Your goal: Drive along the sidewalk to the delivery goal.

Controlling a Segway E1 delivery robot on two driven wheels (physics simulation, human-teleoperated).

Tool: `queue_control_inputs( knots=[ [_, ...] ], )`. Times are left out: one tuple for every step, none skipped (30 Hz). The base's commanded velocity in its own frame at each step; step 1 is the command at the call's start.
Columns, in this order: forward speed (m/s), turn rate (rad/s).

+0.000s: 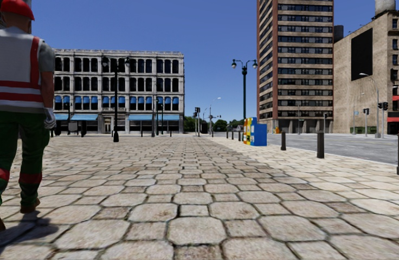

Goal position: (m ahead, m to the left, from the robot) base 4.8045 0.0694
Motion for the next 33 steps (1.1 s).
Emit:
queue_control_inputs(
  knots=[
    [2.00,0.09],
    [2.00,0.09],
    [2.00,0.09],
    [2.00,0.09],
    [2.00,0.11],
    [2.00,0.16],
    [2.00,0.18],
    [2.00,0.19],
    [2.00,0.19],
    [2.00,0.19],
    [2.00,0.19],
    [2.00,0.19],
    [2.00,0.19],
    [2.00,0.19],
    [2.00,0.19],
    [2.00,0.19],
    [2.00,0.00],
    [2.00,0.00],
    [2.00,0.00],
    [2.00,0.00],
    [2.00,0.00],
    [2.00,0.00],
    [2.00,0.00],
    [2.00,0.00],
    [2.00,0.00],
    [2.00,0.00],
    [2.00,0.00],
    [2.00,0.00],
    [2.00,0.00],
    [2.00,0.00],
    [2.00,0.00],
    [2.00,0.00],
    [2.00,0.00]
  ],
)
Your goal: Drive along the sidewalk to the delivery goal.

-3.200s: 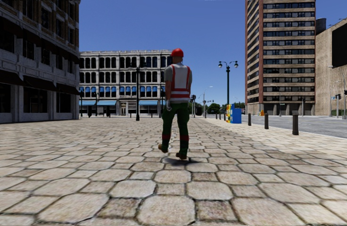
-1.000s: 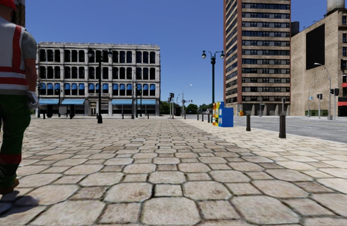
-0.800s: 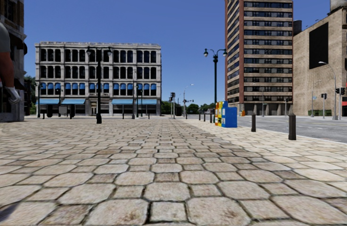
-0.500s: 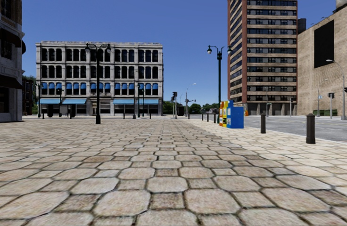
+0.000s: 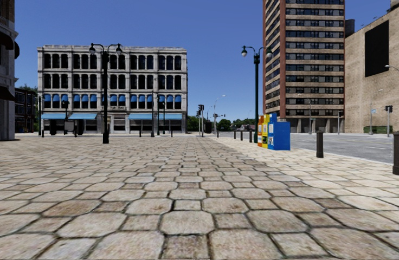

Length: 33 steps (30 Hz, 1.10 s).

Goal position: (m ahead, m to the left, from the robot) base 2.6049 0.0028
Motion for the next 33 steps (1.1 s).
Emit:
queue_control_inputs(
  knots=[
    [2.00,0.00],
    [2.00,0.00],
    [2.00,0.00],
    [2.00,0.00],
    [2.00,0.00],
    [2.00,0.00],
    [2.00,0.00],
    [2.00,0.00],
    [2.00,0.00],
    [2.00,0.00],
    [2.00,0.00],
    [2.00,0.00],
    [2.00,0.00],
    [2.00,0.00],
    [2.00,0.00],
    [2.00,0.00],
    [2.00,0.00],
    [2.00,0.00],
    [2.00,0.00],
    [2.00,0.00],
    [2.00,0.00],
    [2.00,0.00],
    [2.00,0.00],
    [2.00,0.00],
    [2.00,0.00],
    [2.00,0.00],
    [2.00,0.00],
    [1.97,0.00],
    [1.71,0.00],
    [1.47,0.00],
    [1.25,0.00],
    [1.00,0.00],
    [1.00,0.00]
  ],
)
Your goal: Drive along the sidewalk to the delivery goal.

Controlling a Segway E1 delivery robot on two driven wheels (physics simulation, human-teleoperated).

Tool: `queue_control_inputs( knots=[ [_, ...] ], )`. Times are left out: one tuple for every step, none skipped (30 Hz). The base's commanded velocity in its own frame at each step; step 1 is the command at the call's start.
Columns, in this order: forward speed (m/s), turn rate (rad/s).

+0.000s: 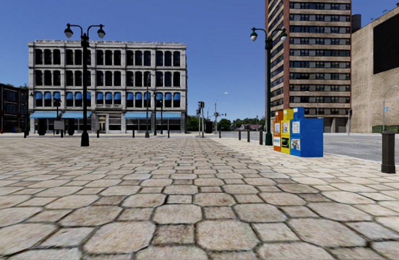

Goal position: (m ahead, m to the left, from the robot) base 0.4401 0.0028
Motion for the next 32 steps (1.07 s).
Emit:
queue_control_inputs(
  knots=[
    [0.71,0.00],
    [0.32,0.00],
    [0.00,0.00],
    [0.00,0.00],
    [0.00,0.00],
    [0.00,0.00],
    [0.00,0.00],
    [0.00,0.00],
    [0.00,0.00],
    [0.00,0.00],
    [0.00,0.00],
    [0.00,0.00],
    [0.00,0.00],
    [0.00,0.00],
    [0.00,0.00],
    [0.00,0.00],
    [0.00,0.00],
    [0.00,0.00],
    [0.00,0.00],
    [0.00,0.00],
    [0.00,0.00],
    [0.00,0.00],
    [0.00,0.00],
    [0.00,0.00],
    [0.00,0.00],
    [0.00,0.00],
    [0.00,0.00],
    [0.00,0.00],
    [0.00,0.00],
    [0.00,0.00],
    [0.00,0.00],
    [0.00,0.00]
  ],
)
